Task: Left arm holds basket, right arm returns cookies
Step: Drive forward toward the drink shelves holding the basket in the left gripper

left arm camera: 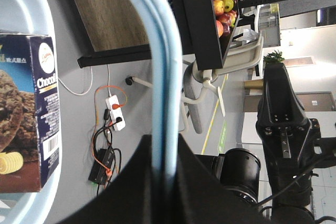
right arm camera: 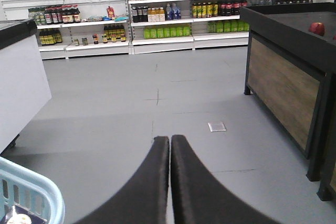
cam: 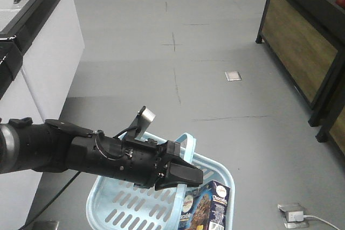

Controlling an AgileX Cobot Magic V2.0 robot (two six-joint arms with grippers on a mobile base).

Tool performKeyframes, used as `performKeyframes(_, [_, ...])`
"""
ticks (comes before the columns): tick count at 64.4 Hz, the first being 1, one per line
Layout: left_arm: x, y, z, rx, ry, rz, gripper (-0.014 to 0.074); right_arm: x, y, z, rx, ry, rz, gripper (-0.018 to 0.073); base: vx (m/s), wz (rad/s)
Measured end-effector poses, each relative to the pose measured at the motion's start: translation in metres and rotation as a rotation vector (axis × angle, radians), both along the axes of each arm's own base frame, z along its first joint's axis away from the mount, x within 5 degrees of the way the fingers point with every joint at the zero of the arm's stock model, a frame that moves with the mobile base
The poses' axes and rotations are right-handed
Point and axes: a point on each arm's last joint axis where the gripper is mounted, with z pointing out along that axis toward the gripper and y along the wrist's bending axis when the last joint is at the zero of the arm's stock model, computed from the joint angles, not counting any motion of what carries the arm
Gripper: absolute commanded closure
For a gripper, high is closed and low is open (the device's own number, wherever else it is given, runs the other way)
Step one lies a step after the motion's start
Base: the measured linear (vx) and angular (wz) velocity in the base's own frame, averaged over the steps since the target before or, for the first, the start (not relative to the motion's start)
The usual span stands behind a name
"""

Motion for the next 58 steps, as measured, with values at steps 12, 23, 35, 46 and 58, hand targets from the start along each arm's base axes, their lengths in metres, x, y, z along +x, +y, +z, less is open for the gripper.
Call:
performKeyframes(12, [0.0000, 0.0000, 0.0000, 0.000, 0.000, 0.000, 0.0604, 0.0000, 0.0000, 0.0000, 0.000, 0.000, 0.000, 0.0568, 0.22, 0.05])
performKeyframes(23, [0.0000, 0.0000, 0.0000, 0.000, 0.000, 0.000, 0.0604, 0.0000, 0.0000, 0.0000, 0.000, 0.000, 0.000, 0.0568, 0.23, 0.02])
performKeyframes(35, [0.0000, 0.0000, -0.0001, 0.001, 0.000, 0.000, 0.0604, 0.0000, 0.0000, 0.0000, 0.000, 0.000, 0.000, 0.0568, 0.26, -0.04])
performKeyframes(46, [0.0000, 0.0000, 0.0000, 0.000, 0.000, 0.000, 0.0604, 0.0000, 0.0000, 0.0000, 0.000, 0.000, 0.000, 0.0568, 0.27, -0.06])
performKeyframes(58, [0.0000, 0.0000, 0.0000, 0.000, 0.000, 0.000, 0.0604, 0.0000, 0.0000, 0.0000, 0.000, 0.000, 0.000, 0.0568, 0.29, -0.03])
